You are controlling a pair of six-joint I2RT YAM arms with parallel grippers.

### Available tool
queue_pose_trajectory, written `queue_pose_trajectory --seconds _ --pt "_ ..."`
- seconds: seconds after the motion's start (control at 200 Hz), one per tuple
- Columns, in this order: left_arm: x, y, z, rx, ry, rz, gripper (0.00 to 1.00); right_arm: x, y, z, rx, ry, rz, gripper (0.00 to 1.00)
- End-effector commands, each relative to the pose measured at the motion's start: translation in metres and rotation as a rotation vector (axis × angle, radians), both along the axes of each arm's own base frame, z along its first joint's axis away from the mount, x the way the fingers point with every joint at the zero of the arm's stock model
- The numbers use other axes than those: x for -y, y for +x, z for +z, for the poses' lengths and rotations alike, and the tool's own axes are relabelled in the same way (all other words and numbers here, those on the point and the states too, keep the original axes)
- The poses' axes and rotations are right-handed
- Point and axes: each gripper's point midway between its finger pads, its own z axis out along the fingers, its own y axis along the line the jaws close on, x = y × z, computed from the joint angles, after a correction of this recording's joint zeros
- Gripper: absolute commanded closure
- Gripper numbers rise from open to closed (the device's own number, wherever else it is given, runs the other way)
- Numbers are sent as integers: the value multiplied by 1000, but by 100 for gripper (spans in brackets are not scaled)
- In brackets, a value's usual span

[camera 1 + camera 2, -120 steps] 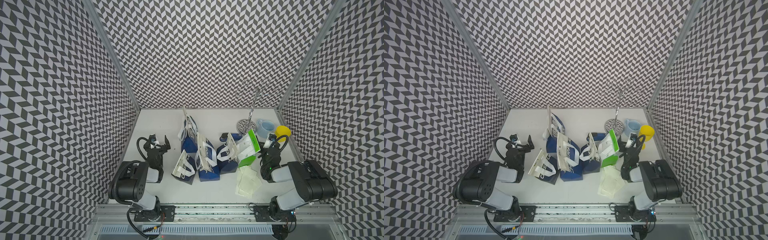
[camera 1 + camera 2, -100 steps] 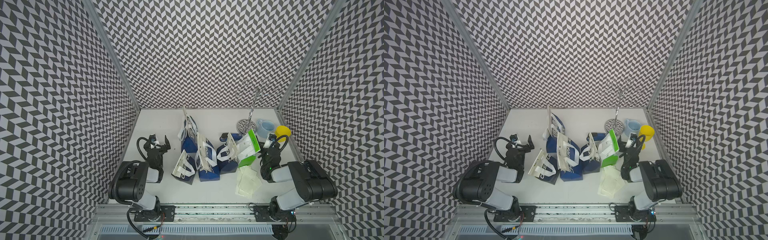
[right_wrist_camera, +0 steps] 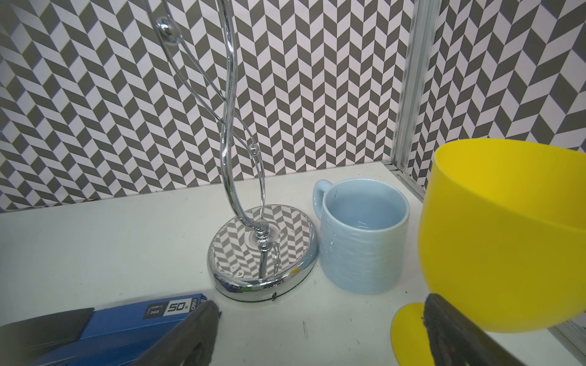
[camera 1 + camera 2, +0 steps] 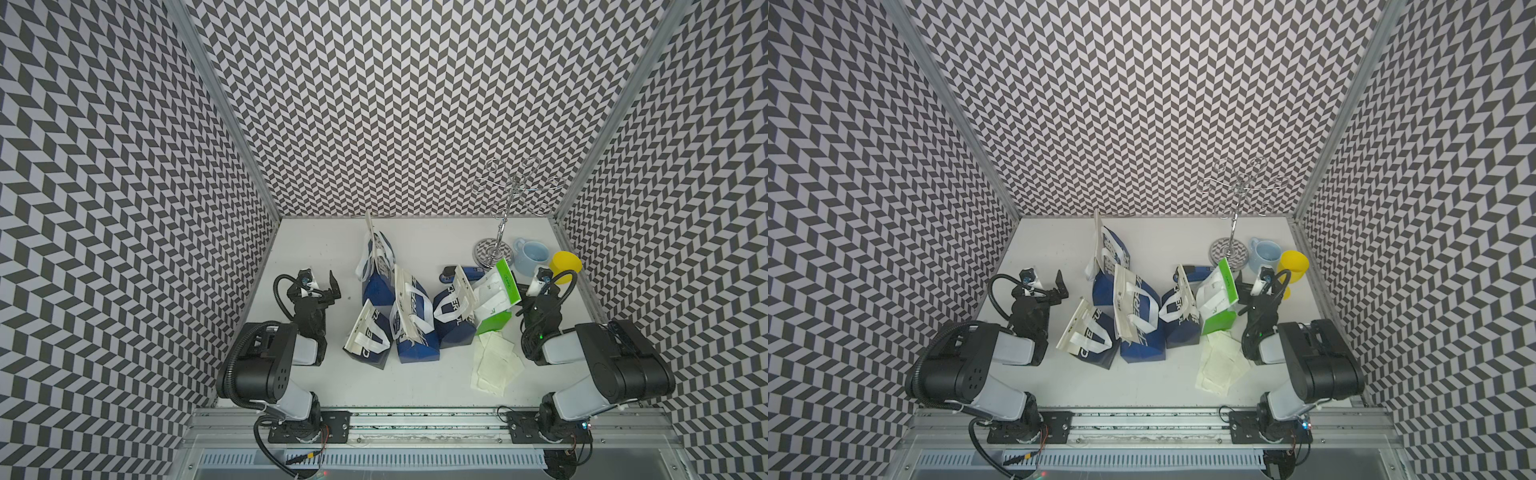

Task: Staple the receipts to the bags
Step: Move the takeout bag to the center of the board.

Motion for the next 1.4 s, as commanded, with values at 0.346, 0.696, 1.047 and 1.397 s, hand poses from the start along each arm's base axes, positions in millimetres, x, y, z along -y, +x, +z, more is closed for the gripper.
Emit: queue_pose_trajectory --seconds 0.346,0.696,1.047,1.397 --pt "0 -1 5 22 -3 1 1 0 3 18 61 10 -14 1" --pt "-42 30 71 -23 -52 261 1 27 30 65 18 61 -239 19" --pt "10 39 135 -189 -146 175 0 2 10 145 91 523 -158 24" --pt "136 -35 171 -251 -155 -310 1 -136 -6 238 -5 287 378 24"
